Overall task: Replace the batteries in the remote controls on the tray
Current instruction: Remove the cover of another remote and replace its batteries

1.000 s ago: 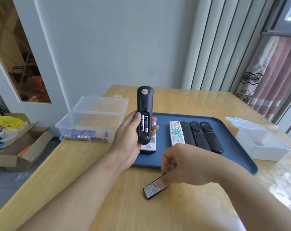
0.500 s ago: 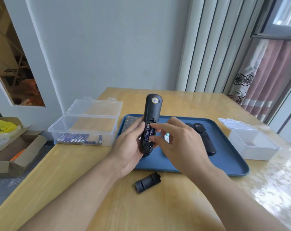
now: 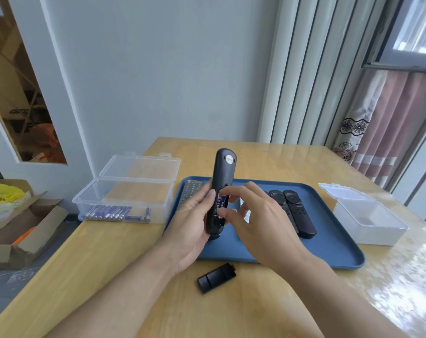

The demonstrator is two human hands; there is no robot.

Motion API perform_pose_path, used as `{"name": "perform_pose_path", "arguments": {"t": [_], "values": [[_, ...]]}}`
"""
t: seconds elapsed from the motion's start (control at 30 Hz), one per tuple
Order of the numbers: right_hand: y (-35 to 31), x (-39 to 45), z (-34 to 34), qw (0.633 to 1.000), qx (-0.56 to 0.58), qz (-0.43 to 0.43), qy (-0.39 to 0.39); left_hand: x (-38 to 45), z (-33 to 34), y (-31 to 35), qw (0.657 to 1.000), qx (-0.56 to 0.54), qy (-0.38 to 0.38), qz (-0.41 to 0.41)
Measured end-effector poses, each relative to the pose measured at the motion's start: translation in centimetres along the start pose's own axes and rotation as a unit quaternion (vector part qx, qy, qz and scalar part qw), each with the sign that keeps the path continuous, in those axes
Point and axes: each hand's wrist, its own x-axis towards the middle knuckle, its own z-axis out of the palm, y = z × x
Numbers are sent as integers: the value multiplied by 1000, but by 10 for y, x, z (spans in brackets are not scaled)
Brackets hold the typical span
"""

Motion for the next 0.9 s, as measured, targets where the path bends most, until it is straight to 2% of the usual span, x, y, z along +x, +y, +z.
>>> {"name": "perform_pose_path", "arguments": {"t": [0.23, 0.33, 0.47, 0.57, 0.67, 0.7, 0.73, 0.8, 0.83, 0.87, 0.9], "values": [[-2, 2, -4, 997, 62, 35, -12, -4, 3, -1, 999, 32, -8, 12], [-5, 2, -5, 990, 122, 67, -4, -4, 3, -2, 999, 42, 0, 7], [-6, 2, -10, 963, 242, 114, 2, -3, 3, -4, 999, 50, -5, 8], [-9, 1, -8, 950, 282, 130, -20, -1, 2, -3, 999, 45, -18, 7], [-10, 2, -8, 931, 332, 155, 14, 1, 1, 1, 1000, 21, -1, 11], [-10, 4, -11, 907, 382, 176, 28, 2, 0, 2, 1000, 7, 16, 9], [-9, 6, -15, 865, 454, 212, 32, 2, -2, 3, 999, -3, 32, 6], [-9, 10, -21, 730, 615, 300, 5, 3, -5, 5, 999, -2, 52, -4], [-9, 11, -23, 674, 659, 332, -13, 3, -6, 5, 999, 2, 54, -7], [-8, 11, -23, 649, 673, 353, -33, 3, -6, 5, 998, 5, 55, -9], [-8, 10, -22, 652, 663, 364, -54, 2, -6, 5, 998, 5, 58, -12]]}}
